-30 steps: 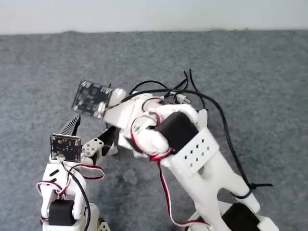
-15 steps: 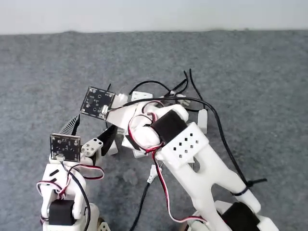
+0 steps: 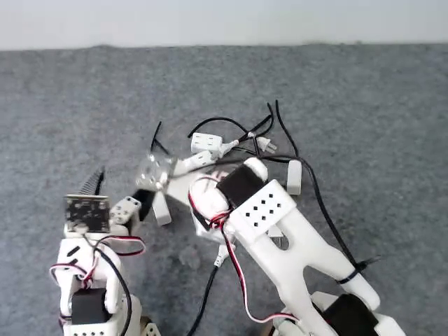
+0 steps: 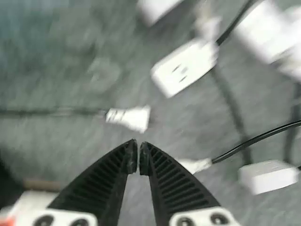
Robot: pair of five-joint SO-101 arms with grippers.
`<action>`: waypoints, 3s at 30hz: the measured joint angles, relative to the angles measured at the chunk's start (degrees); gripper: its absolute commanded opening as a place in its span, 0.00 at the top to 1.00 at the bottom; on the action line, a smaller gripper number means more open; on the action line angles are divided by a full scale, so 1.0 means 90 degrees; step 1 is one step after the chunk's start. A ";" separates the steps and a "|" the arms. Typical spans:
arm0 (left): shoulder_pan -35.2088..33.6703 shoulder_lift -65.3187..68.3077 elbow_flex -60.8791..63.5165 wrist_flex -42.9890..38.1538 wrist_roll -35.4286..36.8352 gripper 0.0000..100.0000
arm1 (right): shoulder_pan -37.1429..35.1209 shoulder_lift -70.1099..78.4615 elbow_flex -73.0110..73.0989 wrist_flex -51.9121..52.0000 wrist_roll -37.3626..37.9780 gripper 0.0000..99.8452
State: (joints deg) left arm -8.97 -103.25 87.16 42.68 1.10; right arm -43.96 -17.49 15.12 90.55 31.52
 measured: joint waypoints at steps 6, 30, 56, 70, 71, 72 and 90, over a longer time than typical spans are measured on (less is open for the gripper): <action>-0.0293 0.0000 0.0020 -0.0176 0.0254 0.65 | -0.0010 0.0000 0.1416 -0.0039 0.0186 0.88; -0.0518 0.0000 0.0596 -0.0967 0.0303 0.65 | -0.0020 0.0000 0.4669 -0.3683 0.0264 0.78; -0.0361 0.0000 0.0791 -0.0977 0.0244 0.65 | 0.1065 -0.2237 0.6994 -0.6271 -0.1035 0.78; 0.0088 0.0000 0.1006 -0.0977 -0.0127 0.65 | 0.2110 -0.8205 0.8996 -0.4484 -0.1055 0.77; 0.0088 0.0000 0.1006 -0.0977 -0.0127 0.65 | 0.2286 -0.8479 0.8996 -0.4073 -0.1055 0.77; 0.0088 0.0000 0.1006 -0.0977 -0.0127 0.65 | 0.2452 -0.8821 0.8996 -0.3663 -0.1045 0.77; 0.0088 0.0000 0.1006 -0.0977 -0.0127 0.65 | 0.3233 -0.9426 0.8977 -0.1846 -0.1055 0.78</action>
State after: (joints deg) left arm -8.18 -103.25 96.22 33.89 -0.04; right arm -14.86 -102.33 95.91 73.93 22.02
